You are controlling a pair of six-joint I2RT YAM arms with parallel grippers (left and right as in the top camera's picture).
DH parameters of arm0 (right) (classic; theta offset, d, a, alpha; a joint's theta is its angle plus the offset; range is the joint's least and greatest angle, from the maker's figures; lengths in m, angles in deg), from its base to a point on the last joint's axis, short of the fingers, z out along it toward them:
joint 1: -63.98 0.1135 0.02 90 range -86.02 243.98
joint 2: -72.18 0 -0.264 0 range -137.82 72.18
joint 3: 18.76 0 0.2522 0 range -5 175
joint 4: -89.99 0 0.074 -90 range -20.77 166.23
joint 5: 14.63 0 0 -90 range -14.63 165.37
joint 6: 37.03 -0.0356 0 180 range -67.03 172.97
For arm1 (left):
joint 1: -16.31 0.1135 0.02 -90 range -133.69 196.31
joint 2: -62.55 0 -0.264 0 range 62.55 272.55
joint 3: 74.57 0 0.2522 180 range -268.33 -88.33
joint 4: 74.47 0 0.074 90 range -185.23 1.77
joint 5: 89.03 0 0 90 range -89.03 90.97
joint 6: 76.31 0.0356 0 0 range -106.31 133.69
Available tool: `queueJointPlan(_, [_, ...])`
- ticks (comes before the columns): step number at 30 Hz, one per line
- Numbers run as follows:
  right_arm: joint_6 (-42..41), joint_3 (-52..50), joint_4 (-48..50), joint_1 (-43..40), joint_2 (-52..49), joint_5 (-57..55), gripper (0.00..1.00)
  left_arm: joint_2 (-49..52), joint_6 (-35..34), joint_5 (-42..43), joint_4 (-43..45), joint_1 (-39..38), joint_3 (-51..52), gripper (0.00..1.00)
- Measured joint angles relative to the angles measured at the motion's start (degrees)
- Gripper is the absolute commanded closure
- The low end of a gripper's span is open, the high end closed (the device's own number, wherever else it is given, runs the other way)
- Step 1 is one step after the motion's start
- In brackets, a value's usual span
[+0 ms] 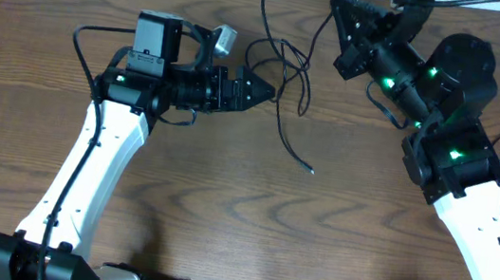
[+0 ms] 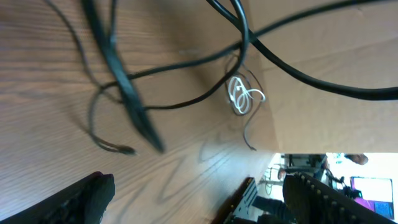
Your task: Untangle cables
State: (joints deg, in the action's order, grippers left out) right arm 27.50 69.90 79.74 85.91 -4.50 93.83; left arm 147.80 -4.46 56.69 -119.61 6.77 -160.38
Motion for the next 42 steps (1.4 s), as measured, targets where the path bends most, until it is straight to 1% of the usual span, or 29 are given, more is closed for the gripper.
queueJointPlan(4, [-3.80, 0.02, 2.05, 0.00, 0.07, 0.00, 0.99, 0.00, 0.02, 1.62, 2.78, -0.76, 0.02, 0.09])
queueJointPlan(5, [-4.57, 0.00, 2.10, 0.00, 0.15, 0.00, 0.99, 0.00, 0.07, 1.68, 3.37, -0.76, 0.02, 0.14])
queueJointPlan(6, [-5.44, 0.00, 2.14, 0.00, 0.24, 0.00, 0.99, 0.00, 0.04, 1.88, 4.50, -0.81, 0.00, 0.20])
queueJointPlan(7, [-6.16, 0.00, 2.32, 0.00, 0.37, -0.02, 0.99, 0.00, 0.13, 2.05, 5.11, -0.81, 0.00, 0.31])
queueJointPlan(10, [-7.72, 0.02, 2.80, -0.09, 1.11, 0.00, 0.99, 0.00, 0.04, 2.03, 7.04, -0.81, 0.00, 0.55])
queueJointPlan(11, [-8.07, 0.00, 2.86, -0.17, 1.46, 0.00, 0.99, 0.00, 0.50, 1.70, 7.58, -0.81, 0.02, 0.57])
queueJointPlan(13, [-8.85, 0.02, 3.02, -0.87, 2.40, 0.04, 0.99, 0.00, 0.33, 0.20, 7.61, -0.81, 0.02, 0.56])
queueJointPlan(15, [-9.90, 0.00, 3.08, -1.86, 3.34, 0.39, 0.99, 0.00, 0.22, -1.88, 7.65, -0.81, 0.02, 0.51])
queueJointPlan(17, [-10.95, 0.00, 3.19, -2.60, 4.04, 1.14, 0.99, 0.00, 0.17, -4.57, 7.80, -0.81, 0.02, 0.43])
queueJointPlan(18, [-11.76, 0.00, 3.19, -2.64, 4.33, 1.57, 0.99, 0.00, 0.20, -5.51, 7.91, -0.81, 0.02, 0.36])
queueJointPlan(19, [-12.50, 0.00, 3.19, -2.64, 4.44, 2.03, 0.99, 0.00, 0.20, -6.56, 8.09, -0.81, 0.02, 0.34])
queueJointPlan(21, [-14.14, 0.02, 3.19, -2.64, 4.44, 3.19, 0.99, 0.00, 0.09, -7.21, 8.74, -0.81, 0.02, 0.32])
queueJointPlan(25, [-18.14, 0.00, 3.21, -2.64, 4.44, 5.62, 0.99, 0.00, 0.13, -8.11, 11.74, -0.81, 0.02, 0.33])
queueJointPlan(26, [-19.19, 0.00, 3.15, -2.64, 4.44, 6.36, 0.99, 0.00, 0.04, -8.13, 12.92, -0.81, 0.02, 0.46])
queueJointPlan(28, [-20.87, 0.00, 3.21, -2.64, 4.44, 7.41, 0.99, 0.00, -0.20, -8.15, 13.92, -0.81, 0.02, 0.86])
queueJointPlan(29, [-21.14, 0.02, 3.21, -2.64, 4.44, 7.61, 0.99, 0.00, -0.92, -8.22, 14.40, -0.81, 0.02, 0.92])
queueJointPlan(33, [-21.53, 0.02, 3.21, -3.19, 4.44, 7.61, 0.99, 0.00, -1.18, -8.35, 13.46, -0.81, 0.02, 0.93])
queueJointPlan(35, [-19.37, 0.02, 2.08, -4.35, 4.44, 6.78, 0.99, 0.00, -0.87, -8.35, 11.23, -0.74, 0.00, 0.92])
queueJointPlan(37, [-16.09, 0.04, -1.77, -6.27, 4.55, 4.68, 0.99, 0.00, 0.63, -8.68, 6.47, -0.42, 0.00, 0.93])
queueJointPlan(39, [-12.17, 0.13, -9.33, -9.14, 4.63, -0.02, 0.99, 0.00, 3.34, -11.15, -0.79, 0.44, 0.00, 0.93])
queueJointPlan(40, [-11.17, 0.11, -11.45, -10.16, 4.63, -1.95, 0.99, 0.00, 4.46, -13.20, -3.69, 0.94, 0.00, 0.93])
queueJointPlan(41, [-9.18, 0.02, -14.95, -12.28, 4.57, -6.03, 0.99, 0.00, 5.66, -16.98, -6.86, 1.81, 0.00, 0.93])
queueJointPlan(42, [-7.45, 0.07, -20.06, -13.99, 4.57, -10.14, 0.99, 0.00, 6.54, -20.52, -8.92, 2.67, 0.00, 0.93])
